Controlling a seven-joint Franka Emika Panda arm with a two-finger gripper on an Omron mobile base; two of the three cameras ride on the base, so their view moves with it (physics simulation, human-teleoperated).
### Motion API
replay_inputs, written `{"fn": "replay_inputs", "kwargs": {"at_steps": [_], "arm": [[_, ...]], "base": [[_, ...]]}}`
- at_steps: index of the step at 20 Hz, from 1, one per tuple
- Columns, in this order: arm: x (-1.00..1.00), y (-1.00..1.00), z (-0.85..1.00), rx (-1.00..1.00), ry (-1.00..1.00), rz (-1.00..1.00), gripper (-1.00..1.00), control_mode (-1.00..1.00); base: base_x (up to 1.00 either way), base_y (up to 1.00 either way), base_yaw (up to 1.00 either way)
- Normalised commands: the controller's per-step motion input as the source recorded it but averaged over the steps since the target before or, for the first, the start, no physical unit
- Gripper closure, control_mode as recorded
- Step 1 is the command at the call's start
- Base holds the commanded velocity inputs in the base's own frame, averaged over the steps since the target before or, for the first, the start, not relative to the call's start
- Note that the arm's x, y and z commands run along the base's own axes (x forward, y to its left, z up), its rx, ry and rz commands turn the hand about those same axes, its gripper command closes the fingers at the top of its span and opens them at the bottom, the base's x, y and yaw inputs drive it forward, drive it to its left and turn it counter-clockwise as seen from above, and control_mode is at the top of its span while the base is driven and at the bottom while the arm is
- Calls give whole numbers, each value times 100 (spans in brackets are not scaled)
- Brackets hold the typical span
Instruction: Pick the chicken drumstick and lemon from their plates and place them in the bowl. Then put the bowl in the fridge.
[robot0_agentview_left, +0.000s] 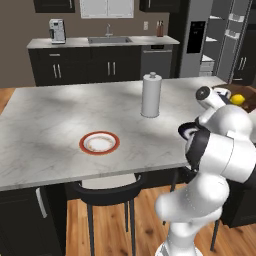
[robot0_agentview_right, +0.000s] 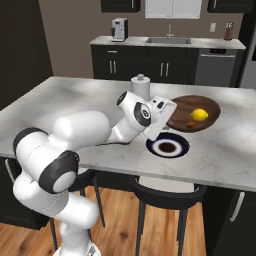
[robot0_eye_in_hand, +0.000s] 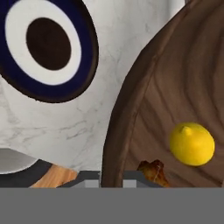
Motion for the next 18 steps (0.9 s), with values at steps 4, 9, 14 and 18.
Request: {"fn": "replay_inputs", "kwargs": {"at_steps": [4,9,14,18], "arm": [[-34,38,23,0,7,0,100,-100],[-46,31,20,0,4,1,100,-100],[-45,24,11,1,7,4,100,-100],[-47,34,1,1,2,12,100,-100]], "base": [[0,0,0],[0,0,0],[0,0,0],[0,0,0]]}}
